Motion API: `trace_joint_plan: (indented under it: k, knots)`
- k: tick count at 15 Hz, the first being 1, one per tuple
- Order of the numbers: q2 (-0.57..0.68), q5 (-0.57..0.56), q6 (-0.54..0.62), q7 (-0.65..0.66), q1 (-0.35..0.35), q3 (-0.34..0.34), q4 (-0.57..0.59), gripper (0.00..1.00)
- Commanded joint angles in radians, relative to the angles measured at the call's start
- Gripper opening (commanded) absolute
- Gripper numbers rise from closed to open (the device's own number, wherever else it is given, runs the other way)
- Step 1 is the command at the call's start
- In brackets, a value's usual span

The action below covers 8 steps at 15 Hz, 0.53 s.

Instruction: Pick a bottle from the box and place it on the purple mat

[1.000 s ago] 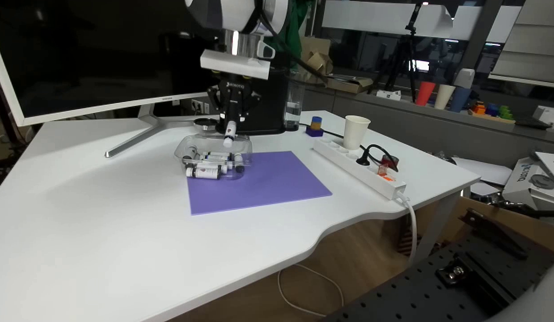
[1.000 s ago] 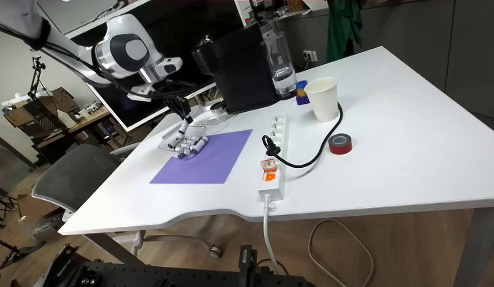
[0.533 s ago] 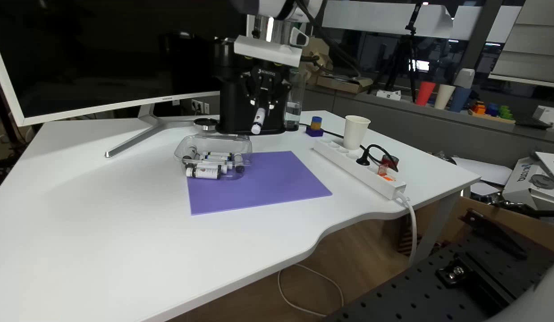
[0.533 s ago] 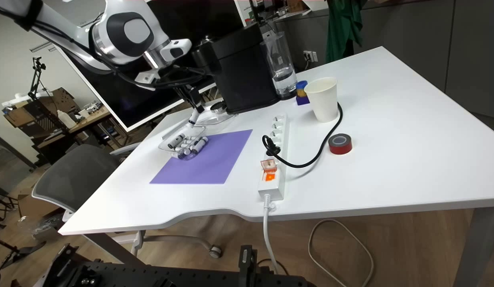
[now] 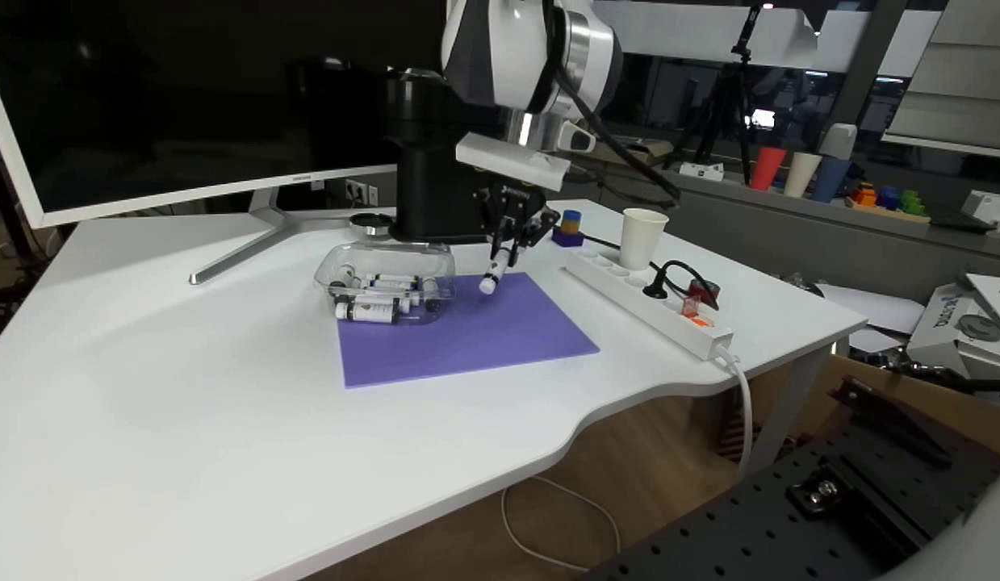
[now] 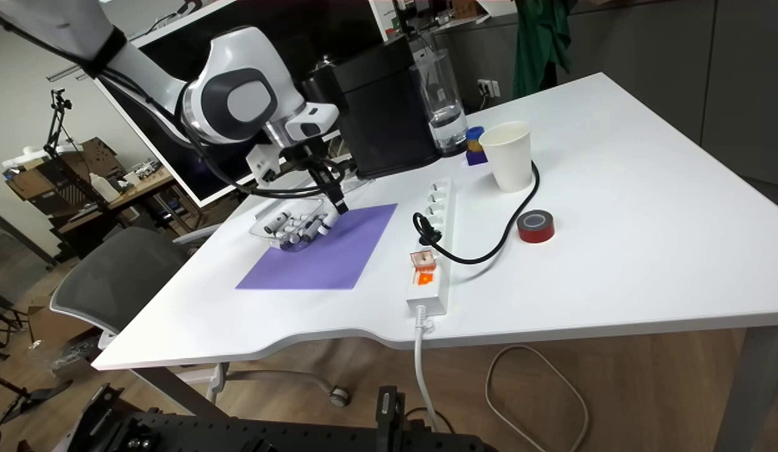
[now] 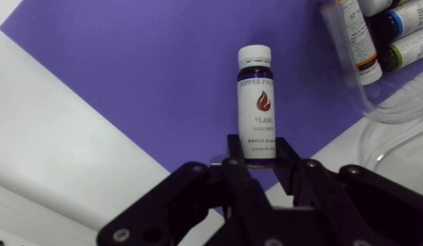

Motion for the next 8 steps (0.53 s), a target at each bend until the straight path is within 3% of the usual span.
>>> trace_joint_plan:
  k: [1, 2, 4, 8]
  knots:
    - [0.037, 0.063, 0.026, 0.075, -0.002, -0.003, -0.002, 0.07]
    - [0.048, 0.075, 0.028, 0.092, 0.002, -0.009, -0.001, 0.54]
    - [0.057, 0.094, 0.034, 0.122, 0.003, -0.014, -0.001, 0.60]
    - [0.015, 0.109, 0.017, 0.201, 0.012, -0.034, -0.011, 0.89]
